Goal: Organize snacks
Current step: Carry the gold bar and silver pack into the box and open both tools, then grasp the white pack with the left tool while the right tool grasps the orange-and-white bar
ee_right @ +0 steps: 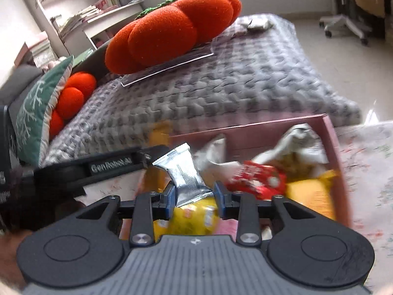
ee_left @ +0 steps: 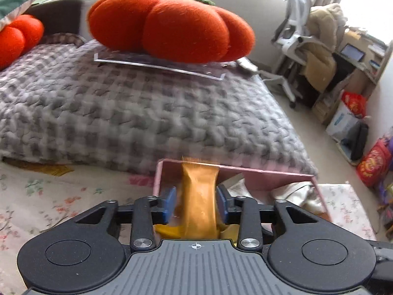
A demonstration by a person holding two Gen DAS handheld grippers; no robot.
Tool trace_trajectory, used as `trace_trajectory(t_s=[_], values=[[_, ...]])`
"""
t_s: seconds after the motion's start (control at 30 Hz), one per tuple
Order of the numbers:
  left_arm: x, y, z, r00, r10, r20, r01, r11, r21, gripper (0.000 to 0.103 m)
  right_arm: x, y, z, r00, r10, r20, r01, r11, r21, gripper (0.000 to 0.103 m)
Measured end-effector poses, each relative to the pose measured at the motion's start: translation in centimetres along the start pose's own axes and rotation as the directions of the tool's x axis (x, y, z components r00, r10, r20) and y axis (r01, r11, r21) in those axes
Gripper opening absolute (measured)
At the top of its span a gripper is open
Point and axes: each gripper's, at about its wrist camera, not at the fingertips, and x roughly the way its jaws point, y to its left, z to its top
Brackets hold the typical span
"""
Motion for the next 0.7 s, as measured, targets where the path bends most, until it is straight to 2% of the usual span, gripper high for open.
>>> trace_trajectory(t_s=[0.03, 0.07, 0.1, 0.2, 0.3, 0.43, 0.5, 0.57, 0.63, 0.7], values=[[-0.5, 0.5, -0.2, 1.000, -0.009, 0.012, 0.009, 1.000, -0.014, 0.038, 0.3, -0.2, 0.0, 1.000, 0.014, -0.002, -0.014, 1.000, 0.024, 0.041], [-1.0, 1.0, -0.4, 1.000, -0.027, 0.014, 0.028, 0.999, -0.027, 0.040, 0.4, -0.3, -0.1, 1.000, 0.022, -0.006, -0.022, 0.999, 0.044, 0.053], [-1.6, 1.4, -0.5, 0.999, -0.032, 0.017, 0.033, 0.999, -0.034, 0.040, 0.3, -0.4, -0.3, 1.000, 0.019, -0.007, -0.018, 0.999, 0.047, 0.056], [-3.8, 2.2, -1.0, 0.999, -0.029, 0.043, 0.031, 0.999, -0.043, 0.042, -1.4, -0.5, -1.4, 1.000, 0.008, 0.006, -0.009, 1.000, 0.027, 0.055], [-6.3, 2.3, -2.1, 0.998, 0.003, 0.058, -0.001, 0.999, -0.045, 0.049, -4.2, -1.3, -2.1, 1.000, 0.002, 0.020, -0.002, 1.000, 0.015, 0.056], [-9.2, 0.7, -4.5, 0.997, 0.052, 0.059, -0.051, 0.999, -0.009, 0.057, -7.8, -3.2, -3.0, 0.999, -0.040, 0.027, 0.039, 0.998, 0.041, 0.062], [-9.9, -0.7, -5.7, 0.997, 0.065, 0.045, -0.065, 0.998, 0.009, 0.060, -9.3, -4.4, -3.5, 0.996, -0.090, 0.017, 0.088, 0.993, 0.073, 0.064], [-10.4, -2.0, -6.8, 0.997, 0.069, 0.036, -0.070, 0.997, 0.038, 0.068, -10.3, -5.0, -4.0, 0.990, -0.143, 0.003, 0.142, 0.986, 0.090, 0.066], [-10.8, -3.5, -8.2, 0.997, 0.067, 0.036, -0.070, 0.994, 0.081, 0.077, -11.3, -5.7, -5.0, 0.984, -0.177, -0.008, 0.177, 0.979, 0.100, 0.072], [-10.4, -4.3, -9.2, 0.997, 0.077, 0.021, -0.078, 0.992, 0.103, 0.080, -12.0, -6.5, -6.3, 0.984, -0.178, -0.003, 0.177, 0.978, 0.109, 0.084]])
